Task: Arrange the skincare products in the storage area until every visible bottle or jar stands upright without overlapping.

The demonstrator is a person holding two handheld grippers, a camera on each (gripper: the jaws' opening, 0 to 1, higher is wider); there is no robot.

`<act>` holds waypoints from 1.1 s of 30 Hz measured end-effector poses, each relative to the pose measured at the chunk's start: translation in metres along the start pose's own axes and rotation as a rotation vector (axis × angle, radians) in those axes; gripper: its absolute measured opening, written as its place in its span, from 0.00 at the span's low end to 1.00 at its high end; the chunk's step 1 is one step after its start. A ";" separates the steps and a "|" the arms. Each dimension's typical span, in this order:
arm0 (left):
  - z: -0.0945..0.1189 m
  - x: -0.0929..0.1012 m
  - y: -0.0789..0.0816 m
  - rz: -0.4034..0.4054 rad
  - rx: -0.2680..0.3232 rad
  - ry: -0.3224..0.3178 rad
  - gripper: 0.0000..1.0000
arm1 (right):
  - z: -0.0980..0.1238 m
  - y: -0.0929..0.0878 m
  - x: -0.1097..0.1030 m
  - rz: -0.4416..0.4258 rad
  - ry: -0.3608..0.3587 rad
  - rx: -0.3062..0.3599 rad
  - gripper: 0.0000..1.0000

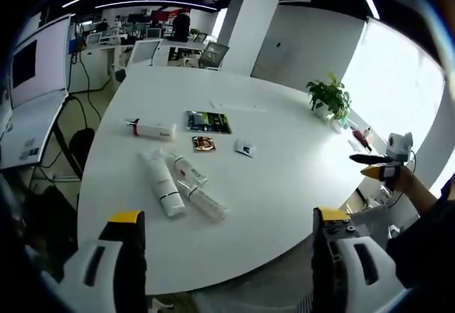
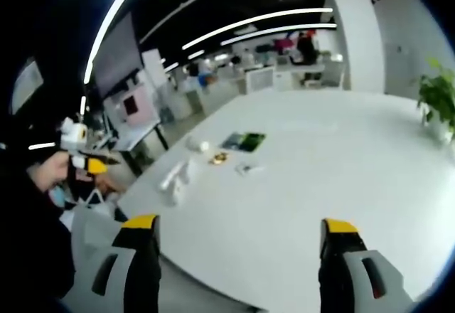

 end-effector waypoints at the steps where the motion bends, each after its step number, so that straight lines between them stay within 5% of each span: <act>1: -0.001 -0.001 0.000 -0.001 -0.002 -0.001 0.92 | -0.001 0.000 -0.001 0.000 0.001 0.001 0.96; 33: -0.035 -0.028 0.004 0.046 -0.042 0.012 0.85 | -0.006 -0.007 0.011 -0.044 -0.040 -0.022 0.96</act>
Point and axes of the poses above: the point that each gripper's makers call its tool centre point, and the gripper's own axes: z roughly backward along the fingers, x roughly to its right, y roughly out of its top, the point moved 6 cm from there along z, roughly backward along the fingers, and after that the axes turned 2 degrees about x, right-handed, at the moved point
